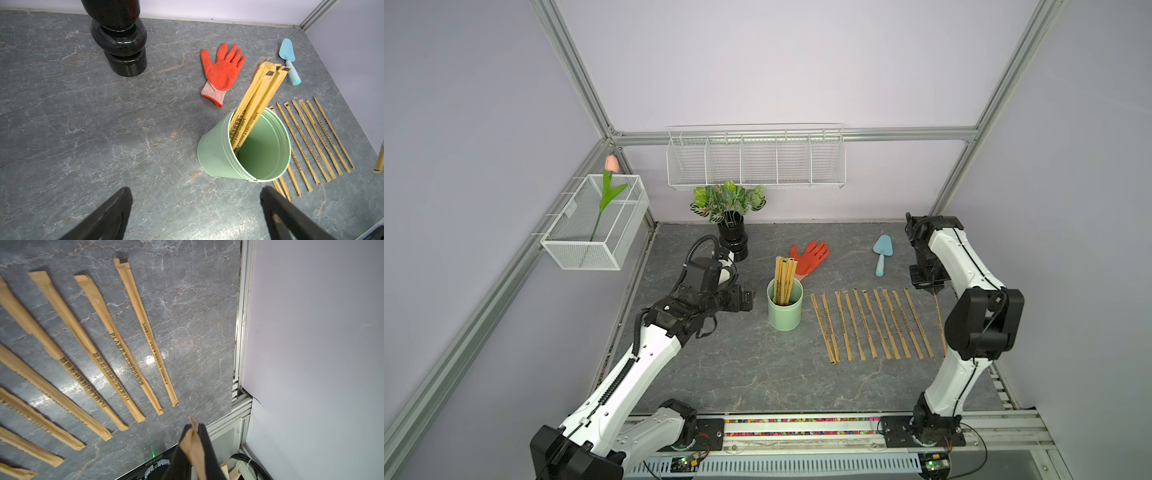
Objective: Take the straws out of the storage container
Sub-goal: Place the straw at the center of the board.
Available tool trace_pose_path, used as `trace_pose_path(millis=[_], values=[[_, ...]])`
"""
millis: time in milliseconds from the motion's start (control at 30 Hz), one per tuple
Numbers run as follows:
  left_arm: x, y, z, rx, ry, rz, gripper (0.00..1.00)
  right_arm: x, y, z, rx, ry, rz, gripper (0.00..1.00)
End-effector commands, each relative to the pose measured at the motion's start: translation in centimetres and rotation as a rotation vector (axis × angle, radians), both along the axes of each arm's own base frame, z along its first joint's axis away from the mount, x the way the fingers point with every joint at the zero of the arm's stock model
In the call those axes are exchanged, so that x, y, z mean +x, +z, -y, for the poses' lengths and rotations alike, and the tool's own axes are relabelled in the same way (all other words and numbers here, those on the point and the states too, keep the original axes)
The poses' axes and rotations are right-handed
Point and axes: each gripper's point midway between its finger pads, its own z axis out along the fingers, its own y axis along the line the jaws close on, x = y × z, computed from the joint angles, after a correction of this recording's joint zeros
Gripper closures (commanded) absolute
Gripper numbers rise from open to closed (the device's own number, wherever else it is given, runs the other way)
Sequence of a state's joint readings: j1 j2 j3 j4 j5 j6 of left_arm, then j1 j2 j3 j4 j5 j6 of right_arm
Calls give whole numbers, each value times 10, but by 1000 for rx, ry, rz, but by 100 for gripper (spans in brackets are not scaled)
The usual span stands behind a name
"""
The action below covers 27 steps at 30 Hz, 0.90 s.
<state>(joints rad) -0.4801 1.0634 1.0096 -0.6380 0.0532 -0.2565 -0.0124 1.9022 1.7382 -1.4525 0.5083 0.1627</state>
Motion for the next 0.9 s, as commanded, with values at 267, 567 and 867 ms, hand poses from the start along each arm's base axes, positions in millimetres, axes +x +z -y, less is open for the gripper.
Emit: trace_pose_path(millis=[267,567,867], values=[[2,4,-1,10,5,24,0,6,-37,19,0,-30,-84,90],[3,2,1,4,1,29,0,11,-52,33,-4,-45,-112,90],[4,2,0,7,5,34,0,14,-64,38,-4,-49,-131,90]])
